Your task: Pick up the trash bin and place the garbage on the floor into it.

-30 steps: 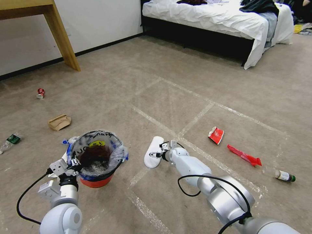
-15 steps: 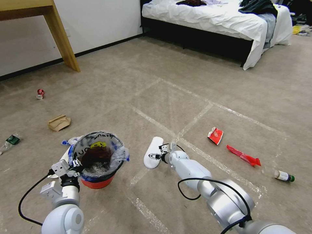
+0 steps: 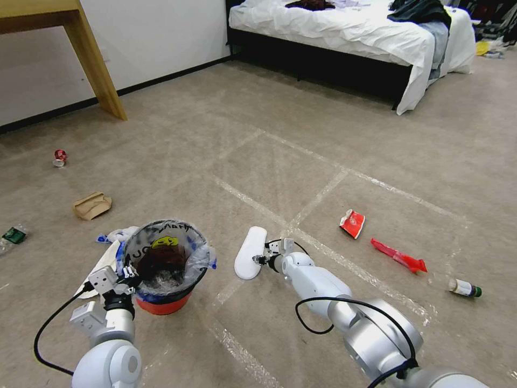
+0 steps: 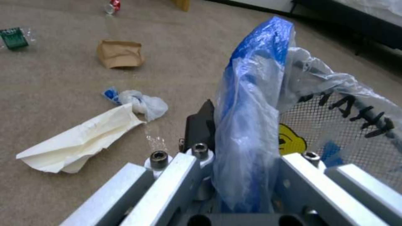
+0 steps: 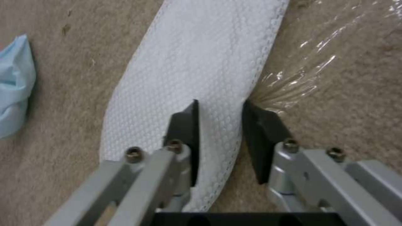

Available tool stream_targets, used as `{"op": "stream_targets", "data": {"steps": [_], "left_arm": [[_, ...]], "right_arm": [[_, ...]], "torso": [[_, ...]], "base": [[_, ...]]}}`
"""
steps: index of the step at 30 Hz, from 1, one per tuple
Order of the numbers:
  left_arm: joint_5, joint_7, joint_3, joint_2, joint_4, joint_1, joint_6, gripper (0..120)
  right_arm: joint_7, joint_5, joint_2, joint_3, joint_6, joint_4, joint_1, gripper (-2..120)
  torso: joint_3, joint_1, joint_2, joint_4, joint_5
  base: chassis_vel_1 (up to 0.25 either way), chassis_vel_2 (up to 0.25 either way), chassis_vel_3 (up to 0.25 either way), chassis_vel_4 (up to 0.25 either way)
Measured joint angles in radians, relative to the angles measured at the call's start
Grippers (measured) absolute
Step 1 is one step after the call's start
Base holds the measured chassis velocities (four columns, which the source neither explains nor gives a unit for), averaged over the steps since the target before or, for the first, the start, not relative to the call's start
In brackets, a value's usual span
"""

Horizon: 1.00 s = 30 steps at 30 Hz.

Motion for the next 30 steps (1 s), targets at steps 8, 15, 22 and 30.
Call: {"op": "stream_targets", "data": {"steps": [8, 15, 22, 30], "left_arm": [[0.005, 0.002, 0.012, -0.001, 0.005, -0.004, 0.0, 4], [0.006, 0.002, 0.015, 0.0, 0.006, -0.004, 0.0, 4], [0.012, 0.002, 0.019, -0.003, 0.006, -0.004, 0.0, 4], [0.027, 0.002, 0.027, -0.011, 0.002, -0.003, 0.0, 4]], "right_arm": [[-0.009, 0.011, 0.002, -0.006, 0.003, 0.005, -0.005, 0], [-0.009, 0.019, 0.002, -0.009, 0.017, 0.011, -0.005, 0], [-0.011, 0.027, 0.002, -0.01, 0.03, 0.027, -0.009, 0], [-0.012, 0.045, 0.002, -0.003, 0.045, 0.056, -0.002, 0]], "torso": [[0.0, 0.0, 0.0, 0.0009, 0.0003], [0.0, 0.0, 0.0, -0.0002, -0.0003], [0.0, 0.0, 0.0, -0.0003, -0.0004], [0.0, 0.0, 0.0, -0.0005, -0.0006]], "base": [[0.0, 0.0, 0.0, 0.0], [0.0, 0.0, 0.0, 0.0], [0.0, 0.0, 0.0, 0.0], [0.0, 0.0, 0.0, 0.0]]}}
